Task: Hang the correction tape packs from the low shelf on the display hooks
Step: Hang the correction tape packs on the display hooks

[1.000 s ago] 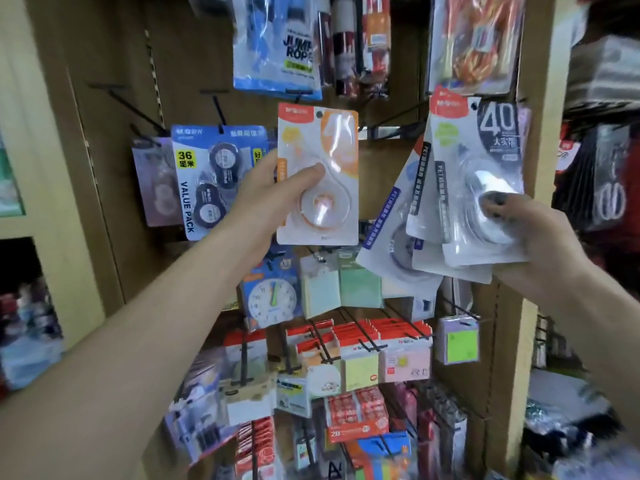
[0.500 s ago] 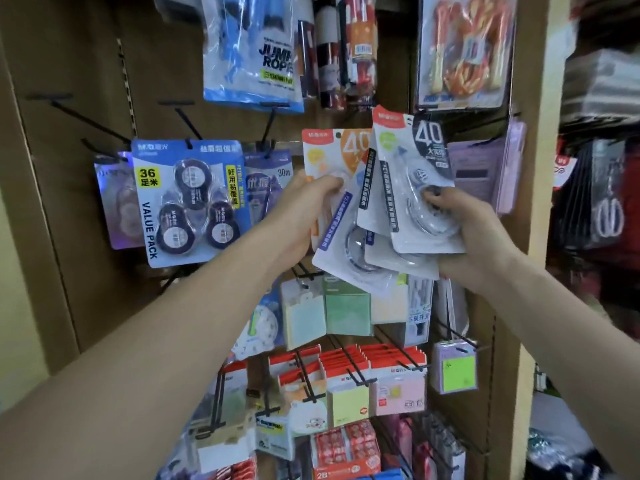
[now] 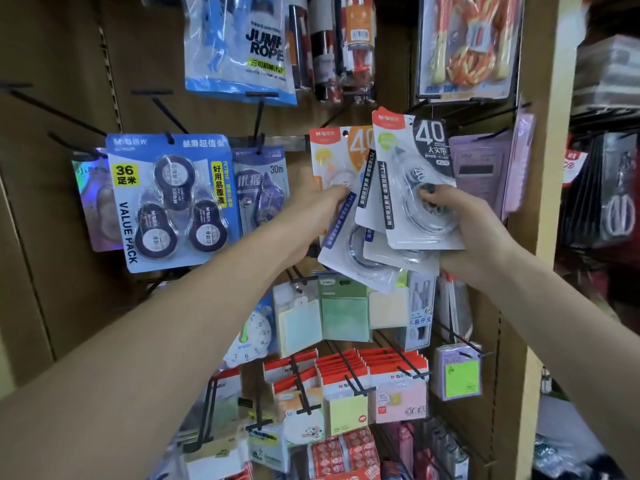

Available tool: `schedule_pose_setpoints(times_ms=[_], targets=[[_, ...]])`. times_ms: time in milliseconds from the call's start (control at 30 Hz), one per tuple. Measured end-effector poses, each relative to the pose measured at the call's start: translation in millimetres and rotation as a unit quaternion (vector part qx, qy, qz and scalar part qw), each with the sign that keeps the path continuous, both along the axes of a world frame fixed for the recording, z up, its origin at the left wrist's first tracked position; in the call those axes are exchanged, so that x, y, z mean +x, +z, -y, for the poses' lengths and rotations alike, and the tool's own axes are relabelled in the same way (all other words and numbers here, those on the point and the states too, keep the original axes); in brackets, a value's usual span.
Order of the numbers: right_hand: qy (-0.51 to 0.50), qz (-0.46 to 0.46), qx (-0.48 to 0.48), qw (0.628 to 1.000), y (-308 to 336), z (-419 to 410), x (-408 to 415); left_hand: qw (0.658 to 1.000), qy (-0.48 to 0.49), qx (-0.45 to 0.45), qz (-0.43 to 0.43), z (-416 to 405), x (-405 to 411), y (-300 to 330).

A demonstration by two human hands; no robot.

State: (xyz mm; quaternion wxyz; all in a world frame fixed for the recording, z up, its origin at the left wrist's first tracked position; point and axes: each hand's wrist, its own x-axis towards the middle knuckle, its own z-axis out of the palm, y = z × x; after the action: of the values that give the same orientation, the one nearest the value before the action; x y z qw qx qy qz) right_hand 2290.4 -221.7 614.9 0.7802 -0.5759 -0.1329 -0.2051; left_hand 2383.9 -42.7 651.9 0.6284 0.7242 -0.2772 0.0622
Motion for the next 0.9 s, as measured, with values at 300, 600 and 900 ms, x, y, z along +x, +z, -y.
schedule_pose_setpoints(times_ms=[300,600,900], targets=[[0.01,0.017,0.009,1.0,11,-6,2,0.997,0.037,-0.003,0.063,-1,15,5],[0.025,0.03,0.026,0.999,7,-1,8,0.996,0.059,0.013,0.068,0,16,0],[0.007,-0.01,0.002,1.0,18,-6,30,0.996,0.085,0.035,0.013,9,41,2]])
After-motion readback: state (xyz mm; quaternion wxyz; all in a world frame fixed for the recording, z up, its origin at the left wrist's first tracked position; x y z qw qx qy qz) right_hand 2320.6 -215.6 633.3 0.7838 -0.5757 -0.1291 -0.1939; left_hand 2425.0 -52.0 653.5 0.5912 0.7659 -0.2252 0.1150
